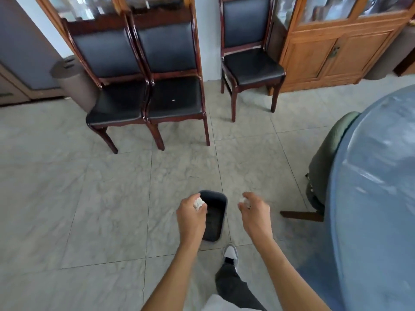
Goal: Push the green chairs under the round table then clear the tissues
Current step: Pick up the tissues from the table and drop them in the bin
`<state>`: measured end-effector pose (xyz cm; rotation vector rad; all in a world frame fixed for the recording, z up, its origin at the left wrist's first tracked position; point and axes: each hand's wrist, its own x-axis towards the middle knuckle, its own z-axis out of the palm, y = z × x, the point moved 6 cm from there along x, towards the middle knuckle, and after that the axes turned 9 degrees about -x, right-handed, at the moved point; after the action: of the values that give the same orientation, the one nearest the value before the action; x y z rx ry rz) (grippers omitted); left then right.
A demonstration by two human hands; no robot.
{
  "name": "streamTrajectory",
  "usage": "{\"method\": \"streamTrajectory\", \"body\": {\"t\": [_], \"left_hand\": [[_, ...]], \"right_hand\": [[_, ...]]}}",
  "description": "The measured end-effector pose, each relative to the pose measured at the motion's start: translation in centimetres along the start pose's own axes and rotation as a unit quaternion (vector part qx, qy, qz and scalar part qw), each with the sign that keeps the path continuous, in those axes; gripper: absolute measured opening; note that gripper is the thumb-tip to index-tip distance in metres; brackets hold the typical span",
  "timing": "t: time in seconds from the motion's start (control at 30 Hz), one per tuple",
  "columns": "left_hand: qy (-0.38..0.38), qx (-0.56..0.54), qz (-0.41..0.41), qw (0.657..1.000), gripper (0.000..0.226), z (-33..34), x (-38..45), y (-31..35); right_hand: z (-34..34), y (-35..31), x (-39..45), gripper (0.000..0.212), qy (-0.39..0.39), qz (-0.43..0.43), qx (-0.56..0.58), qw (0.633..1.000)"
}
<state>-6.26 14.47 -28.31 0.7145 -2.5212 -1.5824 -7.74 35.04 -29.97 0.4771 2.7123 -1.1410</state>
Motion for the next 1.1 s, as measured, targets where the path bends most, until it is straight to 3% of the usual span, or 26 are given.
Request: {"method": "streamTrajectory", "body": {"t": [0.3,0.57,0.8,1.1], "left_hand": [[-0.027,0.053,-0.005,0.998,0.036,1.9,7.7,-0.5],[-0.107,0.084,-0.026,0.990,0.039,5.4,12.8,-4.3],[-0.146,0.090,-0.032,0.985,0.039,8.7,16.4,-10.3],[-0.181,0.121,-0.044,0.975,0.043,14.0,18.7,-23.7]], "right_hand": [[3.4,-1.5,7.1,0.031,-0.035,0.034,0.005,0.999],[8.1,-0.1,9.4,0.033,-0.026,0.083,-0.025,0.996],[13.8,2.7,11.3,0.037,-0.006,0.133,-0.016,0.991],[26.5,10.7,13.9,0.041,-0.032,0.153,-0.042,0.987]]}}
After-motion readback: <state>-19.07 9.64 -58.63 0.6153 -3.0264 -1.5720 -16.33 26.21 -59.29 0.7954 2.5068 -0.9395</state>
